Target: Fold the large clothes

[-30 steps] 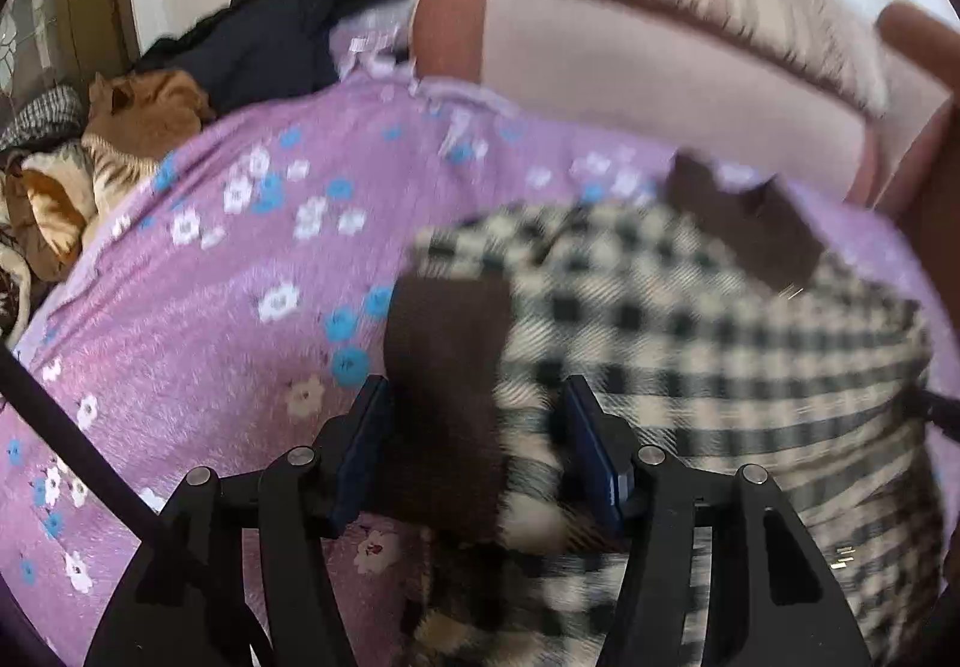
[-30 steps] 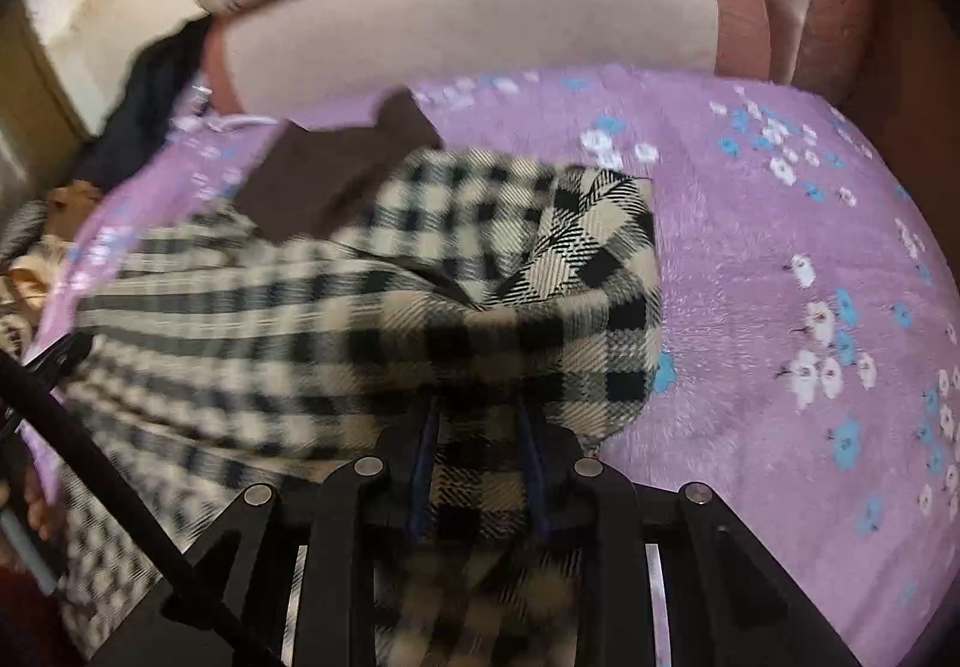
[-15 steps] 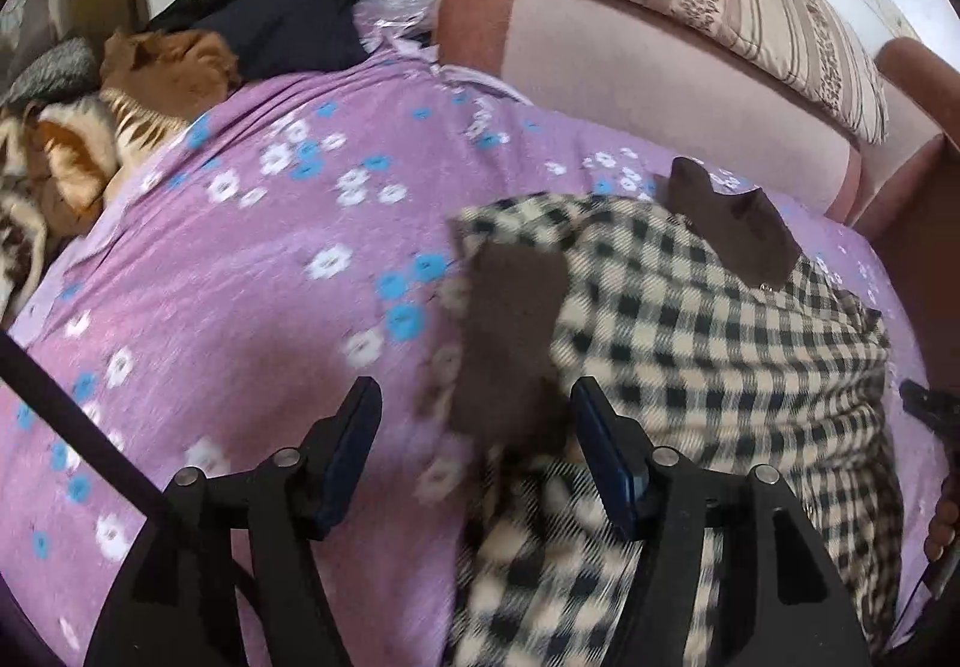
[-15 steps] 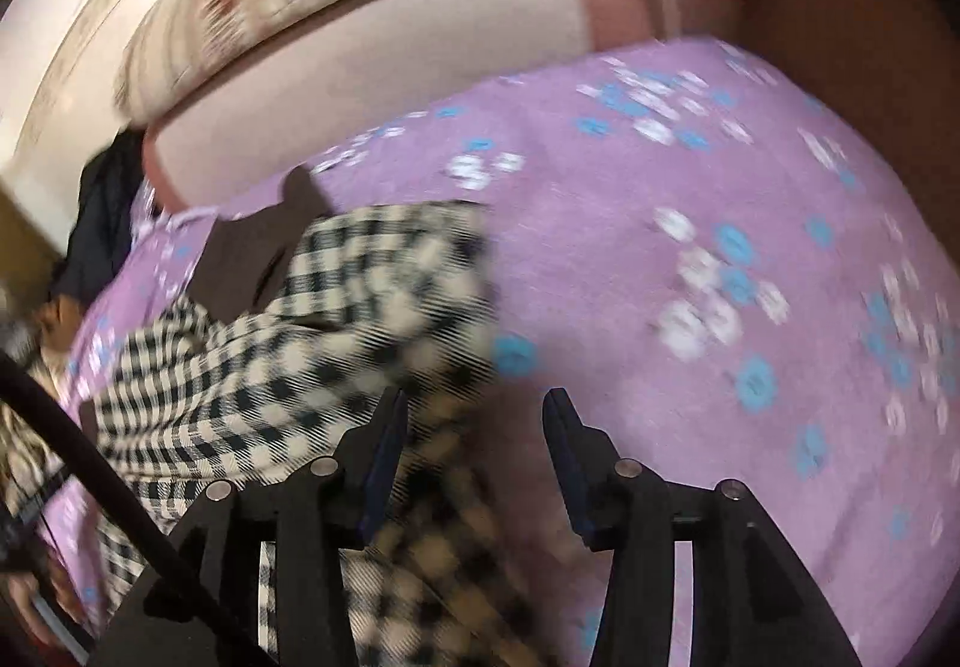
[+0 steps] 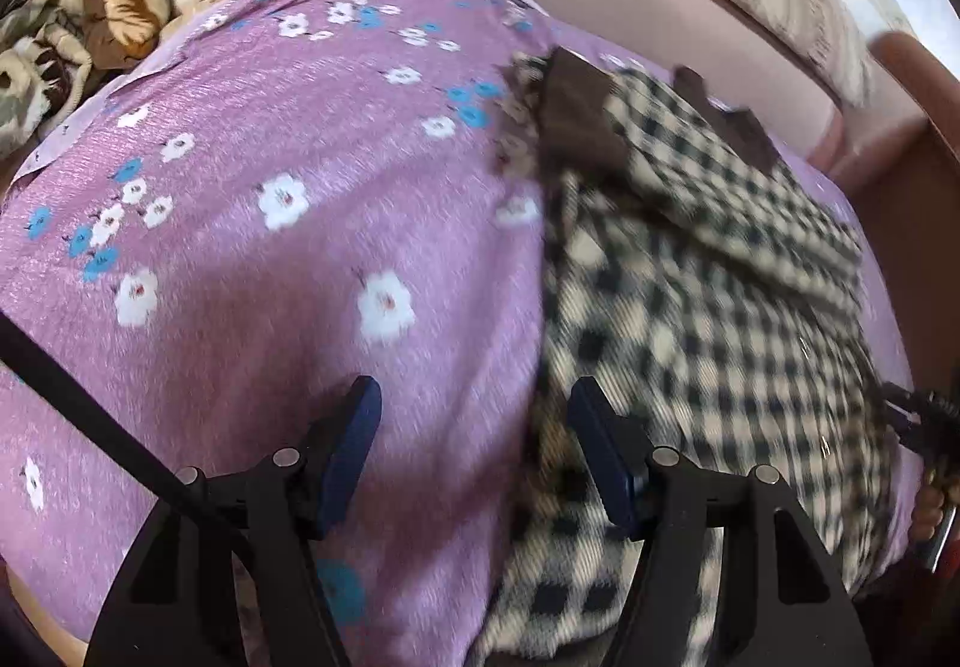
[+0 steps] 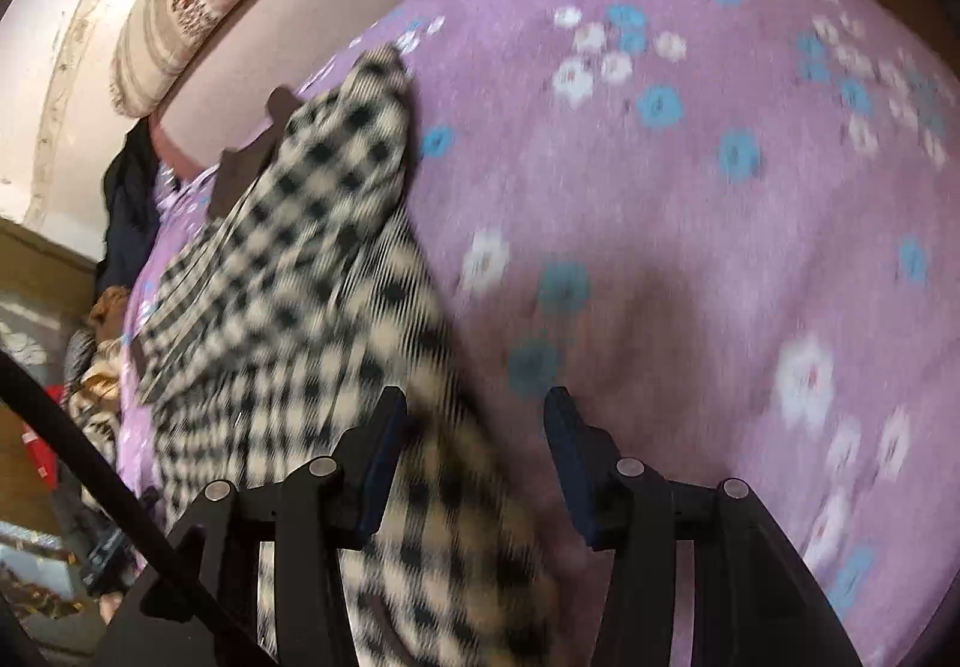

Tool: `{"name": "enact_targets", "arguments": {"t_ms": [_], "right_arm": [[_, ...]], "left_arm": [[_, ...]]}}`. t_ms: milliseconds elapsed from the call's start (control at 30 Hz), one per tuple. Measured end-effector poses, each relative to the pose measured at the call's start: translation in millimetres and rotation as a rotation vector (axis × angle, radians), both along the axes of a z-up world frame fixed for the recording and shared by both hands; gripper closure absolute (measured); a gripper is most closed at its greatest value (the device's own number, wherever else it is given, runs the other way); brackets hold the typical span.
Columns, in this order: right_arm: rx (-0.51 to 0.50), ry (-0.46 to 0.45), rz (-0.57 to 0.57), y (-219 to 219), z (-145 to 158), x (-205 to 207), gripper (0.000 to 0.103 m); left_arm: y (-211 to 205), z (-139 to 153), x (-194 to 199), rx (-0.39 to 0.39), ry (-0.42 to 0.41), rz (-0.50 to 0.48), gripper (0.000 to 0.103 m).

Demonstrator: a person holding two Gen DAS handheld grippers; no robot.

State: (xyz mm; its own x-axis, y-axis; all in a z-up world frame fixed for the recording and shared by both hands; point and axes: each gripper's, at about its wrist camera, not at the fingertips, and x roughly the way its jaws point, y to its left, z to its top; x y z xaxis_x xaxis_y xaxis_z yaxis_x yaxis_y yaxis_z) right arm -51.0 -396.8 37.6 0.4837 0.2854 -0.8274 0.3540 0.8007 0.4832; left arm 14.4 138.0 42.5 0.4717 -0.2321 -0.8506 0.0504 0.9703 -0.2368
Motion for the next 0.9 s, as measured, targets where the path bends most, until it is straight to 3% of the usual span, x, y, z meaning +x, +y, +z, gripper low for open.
{"name": "enact_targets", "arguments": {"t_ms": [367, 733, 900], "right_arm": [[0.478, -0.021, -0.055, 10, -36, -99, 0.051], [0.554, -0.043, -0.059, 40, -54, -178, 0.051], [0.502, -0.035, -0.038, 52, -58, -199, 0.051]], "left_arm": [[-6, -4, -71, -0.188, 0.024, -0.195, 0.039], [7, -13, -139, -0.305, 0.024, -0.187, 0.039], [9, -16, -151, -0.315, 0.019, -0.165, 0.039]]}}
